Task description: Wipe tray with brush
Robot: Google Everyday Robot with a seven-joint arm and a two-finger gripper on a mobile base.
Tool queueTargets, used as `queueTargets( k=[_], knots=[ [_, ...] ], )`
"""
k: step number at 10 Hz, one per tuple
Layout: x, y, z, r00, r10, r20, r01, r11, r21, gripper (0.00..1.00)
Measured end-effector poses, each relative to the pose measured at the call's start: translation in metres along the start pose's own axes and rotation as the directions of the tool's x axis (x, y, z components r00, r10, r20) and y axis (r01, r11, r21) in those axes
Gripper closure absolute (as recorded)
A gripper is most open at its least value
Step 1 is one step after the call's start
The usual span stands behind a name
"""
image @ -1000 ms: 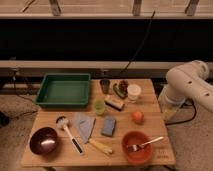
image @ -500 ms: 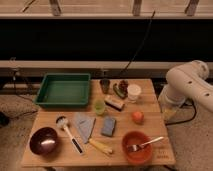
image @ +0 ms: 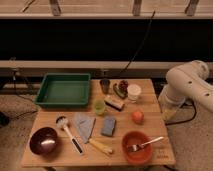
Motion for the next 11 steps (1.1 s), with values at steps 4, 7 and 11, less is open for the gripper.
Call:
queueTargets(
  k=[4, 7, 11],
  knots=[
    [-0.006, 0.003, -0.002, 0.999, -0.035, 0.001, 0.035, 0.999, 0.005, 0.35],
    [-0.057, 0.015, -0.005, 0.996, -0.09, 0.017, 0.09, 0.996, 0.007, 0.35],
    [-0.159, 0.036, 0.011, 0.99, -0.131, 0.042, 0.132, 0.991, -0.016, 0.35]
  ],
)
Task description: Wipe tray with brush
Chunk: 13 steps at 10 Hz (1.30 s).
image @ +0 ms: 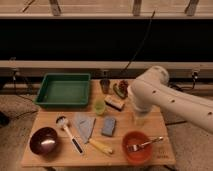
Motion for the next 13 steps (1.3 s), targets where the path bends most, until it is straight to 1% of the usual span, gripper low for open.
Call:
queueTargets(
  k=[1, 3, 4, 5, 6, 7, 8, 9, 13],
  knots=[
    [-0.019, 0.0, 0.008, 1.0, -0.001, 0.002, 0.001, 1.0, -0.009, 0.35],
    [-0.075, 0.003, 0.032, 1.0, -0.008, 0.019, 0.009, 0.999, -0.048, 0.35],
    [-0.091, 0.005, 0.041, 1.0, -0.01, 0.021, 0.012, 0.998, -0.06, 0.35],
    [-0.115, 0.011, 0.052, 0.999, -0.019, 0.028, 0.021, 0.997, -0.08, 0.35],
    [-0.133, 0.016, 0.06, 0.999, -0.025, 0.048, 0.029, 0.996, -0.084, 0.35],
    [-0.148, 0.025, 0.067, 0.996, -0.031, 0.082, 0.037, 0.996, -0.076, 0.35],
    [-0.155, 0.032, 0.069, 0.994, -0.032, 0.107, 0.04, 0.997, -0.071, 0.35],
    [-0.159, 0.035, 0.07, 0.992, -0.033, 0.122, 0.041, 0.997, -0.065, 0.35],
    [-0.161, 0.035, 0.07, 0.992, -0.037, 0.123, 0.045, 0.997, -0.063, 0.35]
  ],
)
